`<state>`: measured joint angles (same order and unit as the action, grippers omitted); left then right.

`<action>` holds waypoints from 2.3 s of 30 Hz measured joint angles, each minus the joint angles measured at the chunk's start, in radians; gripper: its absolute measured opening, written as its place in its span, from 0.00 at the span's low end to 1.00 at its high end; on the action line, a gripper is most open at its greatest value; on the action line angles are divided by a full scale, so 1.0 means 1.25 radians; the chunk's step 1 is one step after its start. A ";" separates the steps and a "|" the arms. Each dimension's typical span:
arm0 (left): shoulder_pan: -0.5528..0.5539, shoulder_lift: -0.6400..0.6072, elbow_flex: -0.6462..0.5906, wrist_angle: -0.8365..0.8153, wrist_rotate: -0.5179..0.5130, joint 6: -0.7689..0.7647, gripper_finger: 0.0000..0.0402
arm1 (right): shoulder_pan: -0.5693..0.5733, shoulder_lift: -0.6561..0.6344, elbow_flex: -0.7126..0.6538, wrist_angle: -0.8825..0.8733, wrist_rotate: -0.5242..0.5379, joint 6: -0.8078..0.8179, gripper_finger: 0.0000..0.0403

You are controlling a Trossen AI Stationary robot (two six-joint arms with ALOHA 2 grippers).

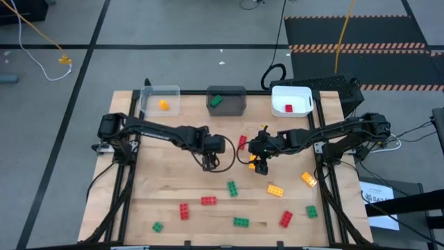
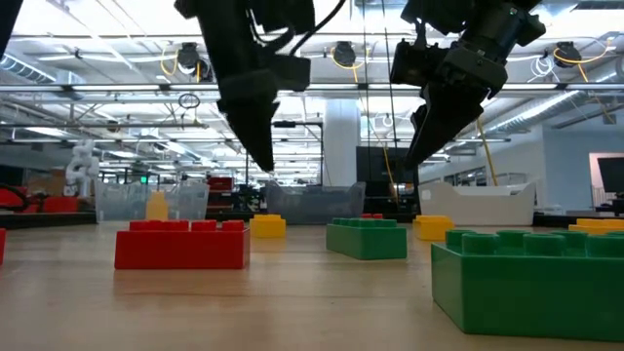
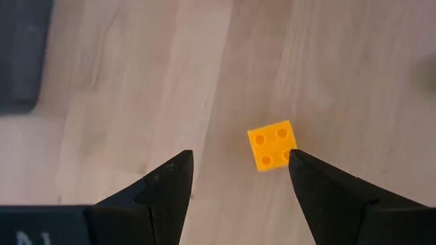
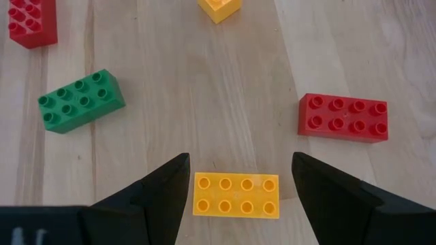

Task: Sort & place blocks by color
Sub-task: Put the 4 stud yellow game piece into the transparent bin

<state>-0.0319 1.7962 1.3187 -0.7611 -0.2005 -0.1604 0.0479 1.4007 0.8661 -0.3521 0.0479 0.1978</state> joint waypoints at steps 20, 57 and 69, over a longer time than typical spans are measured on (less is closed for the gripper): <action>0.023 0.000 -0.092 0.163 0.085 0.218 0.61 | 0.000 0.000 0.000 0.000 0.000 -0.006 0.62; 0.016 0.123 -0.088 0.159 0.095 -0.164 0.60 | 0.000 0.000 -0.001 -0.016 0.001 0.000 0.62; 0.024 0.124 -0.040 0.072 0.089 -0.094 0.35 | 0.000 0.000 -0.001 -0.016 0.002 0.000 0.62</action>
<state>-0.0014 1.9517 1.2693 -0.6714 -0.0887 -0.2784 0.0479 1.4006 0.8654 -0.3720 0.0502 0.1974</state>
